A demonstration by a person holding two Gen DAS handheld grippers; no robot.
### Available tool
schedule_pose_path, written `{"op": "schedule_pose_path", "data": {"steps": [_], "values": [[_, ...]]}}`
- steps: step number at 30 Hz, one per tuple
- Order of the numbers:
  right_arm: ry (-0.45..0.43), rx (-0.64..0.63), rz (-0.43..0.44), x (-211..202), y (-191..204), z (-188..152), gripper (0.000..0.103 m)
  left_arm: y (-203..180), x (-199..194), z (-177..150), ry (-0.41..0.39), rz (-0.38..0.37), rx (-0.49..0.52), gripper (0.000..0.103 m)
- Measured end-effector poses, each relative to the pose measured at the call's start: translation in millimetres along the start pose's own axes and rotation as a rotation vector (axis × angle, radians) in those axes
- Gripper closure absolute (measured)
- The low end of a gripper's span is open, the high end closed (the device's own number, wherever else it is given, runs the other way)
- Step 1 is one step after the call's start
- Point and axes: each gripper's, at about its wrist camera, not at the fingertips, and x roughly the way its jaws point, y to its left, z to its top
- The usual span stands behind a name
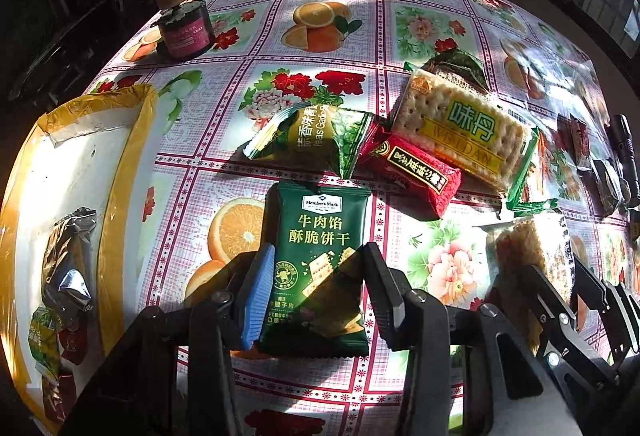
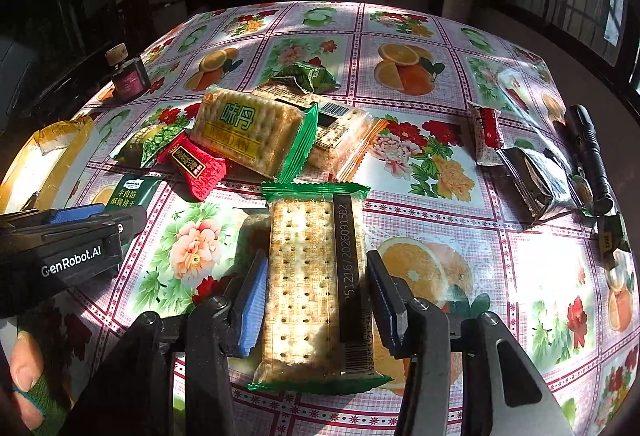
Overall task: Organize snacks
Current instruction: 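Grasp the green beef biscuit pack with the left tool while the right tool grasps the long cracker pack, then carry both packs over the white tray and release them inside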
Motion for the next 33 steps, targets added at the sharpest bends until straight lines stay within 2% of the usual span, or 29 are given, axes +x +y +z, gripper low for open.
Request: {"op": "schedule_pose_path", "data": {"steps": [3,12,19,33], "values": [[-0.025,0.022,0.033,-13.3,-6.1,-2.1,0.053,3.5,-6.5,-4.9,0.006,-0.024,-0.008,0.06],[-0.081,0.063,0.139,-53.5,-6.0,-6.0,0.053,21.8,-54.7,-26.6,-0.062,-0.047,-0.032,0.06],[-0.083,0.02,0.228,-67.5,26.0,-10.1,0.053,59.3,-90.2,-45.8,-0.128,-0.009,-0.081,0.06],[-0.043,-0.111,0.377,-72.3,107.3,-22.6,0.053,129.5,-111.5,-69.6,-0.151,0.035,-0.169,0.059]]}}
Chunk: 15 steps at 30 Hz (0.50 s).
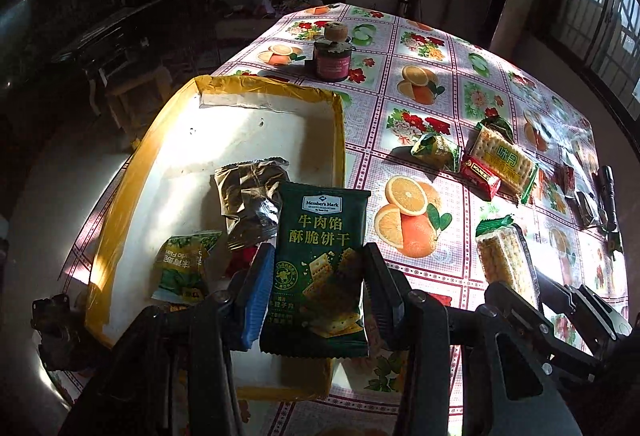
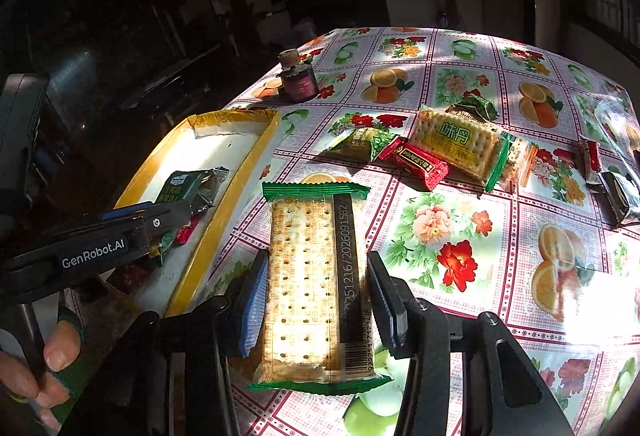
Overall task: Organize snacks
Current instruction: 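Carry both packs over the white tray and release them inside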
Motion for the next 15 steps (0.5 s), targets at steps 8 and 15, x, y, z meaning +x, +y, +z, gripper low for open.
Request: {"op": "schedule_pose_path", "data": {"steps": [8,15], "values": [[0.026,-0.038,0.097,24.2,36.5,13.2,0.053,57.3,-4.1,0.9,-0.008,0.052,-0.088,0.059],[0.044,-0.072,0.165,55.4,74.8,38.6,0.053,82.7,10.5,5.7,0.017,0.076,-0.123,0.059]]}}
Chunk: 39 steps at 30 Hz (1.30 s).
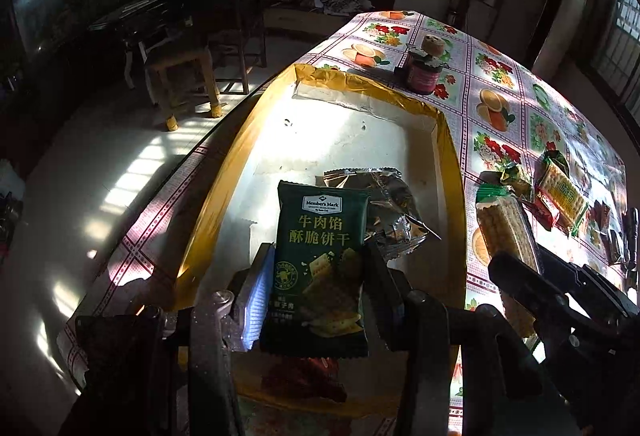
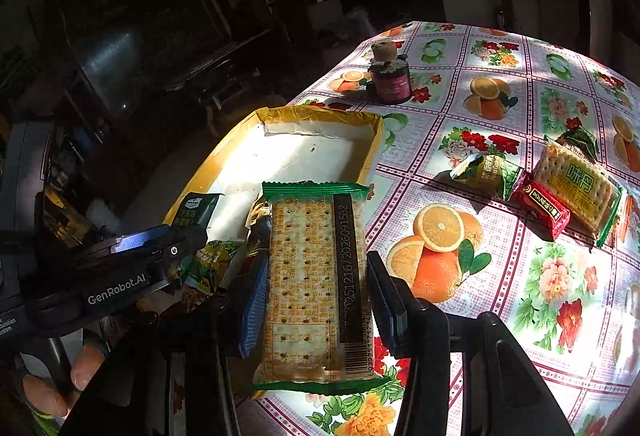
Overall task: Organize snacks
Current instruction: 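Carry both packs over the white tray and release them inside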
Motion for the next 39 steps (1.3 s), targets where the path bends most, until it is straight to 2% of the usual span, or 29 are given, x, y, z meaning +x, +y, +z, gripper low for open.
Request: {"op": "schedule_pose_path", "data": {"steps": [5,11,22,32,39], "values": [[0.016,-0.011,0.03,31.0,11.9,27.7,0.053,4.8,11.0,2.2,0.022,-0.008,-0.007,0.059],[0.061,-0.018,0.023,72.6,14.3,57.2,0.053,2.6,32.6,16.5,0.056,-0.006,-0.011,0.059],[0.126,-0.044,0.013,129.1,17.0,82.9,0.053,10.2,62.9,29.3,0.103,0.002,-0.04,0.059],[0.147,-0.041,0.001,139.0,13.0,79.9,0.052,11.3,66.1,29.8,0.114,-0.002,-0.046,0.059],[0.109,-0.019,0.018,116.9,10.1,81.2,0.052,12.5,56.0,31.1,0.108,-0.013,-0.057,0.056]]}}
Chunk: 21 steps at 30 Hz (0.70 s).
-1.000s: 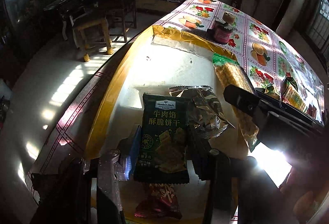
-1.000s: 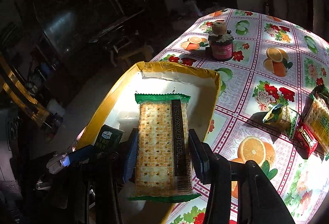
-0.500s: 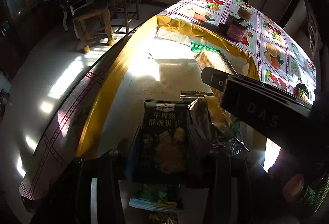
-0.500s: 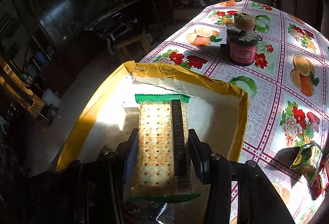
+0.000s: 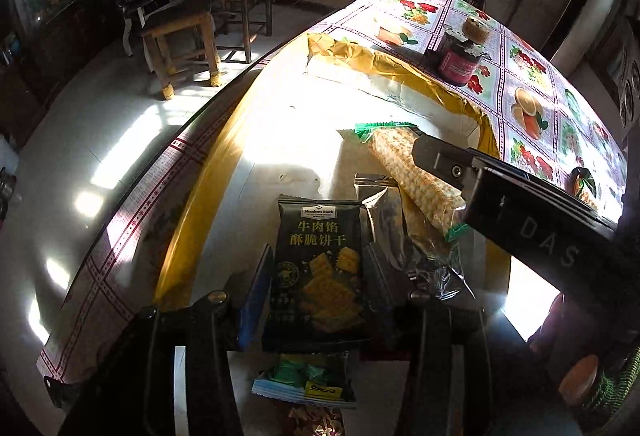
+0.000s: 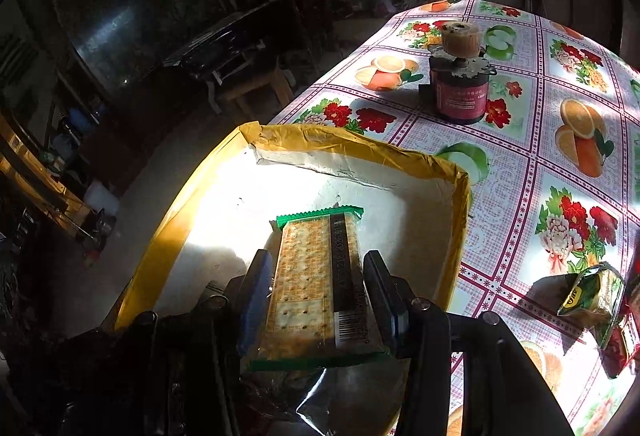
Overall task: Organize snacks
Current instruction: 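Carry both packs over the white tray and release them inside, then move both tools back toward the remaining snacks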
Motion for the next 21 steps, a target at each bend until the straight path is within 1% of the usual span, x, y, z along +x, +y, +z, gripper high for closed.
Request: {"op": "schedule_pose_path", "data": {"steps": [2,3,6,7,13,21], "values": [[-0.023,0.007,0.006,-12.3,-2.3,-1.2,0.052,-2.0,-5.9,-0.2,-0.009,-0.004,0.001,0.047],[-0.035,0.012,0.007,-19.1,-4.5,-2.6,0.052,-3.2,-9.8,-0.4,-0.017,-0.004,0.004,0.04],[-0.069,0.032,0.008,-40.3,-12.8,-7.9,0.049,-9.5,-20.5,-2.5,-0.038,0.001,0.015,0.039],[-0.079,0.039,0.006,-47.2,-16.8,-10.6,0.047,-11.5,-23.2,-3.1,-0.039,-0.004,0.017,0.037],[-0.124,0.105,-0.018,-87.5,-54.2,-36.3,0.043,-34.4,-34.8,-9.3,-0.049,-0.033,0.042,0.033],[-0.173,0.203,-0.093,-137.0,-116.4,-77.6,0.04,-84.9,-41.8,-18.6,-0.046,-0.083,0.118,0.032]]}}
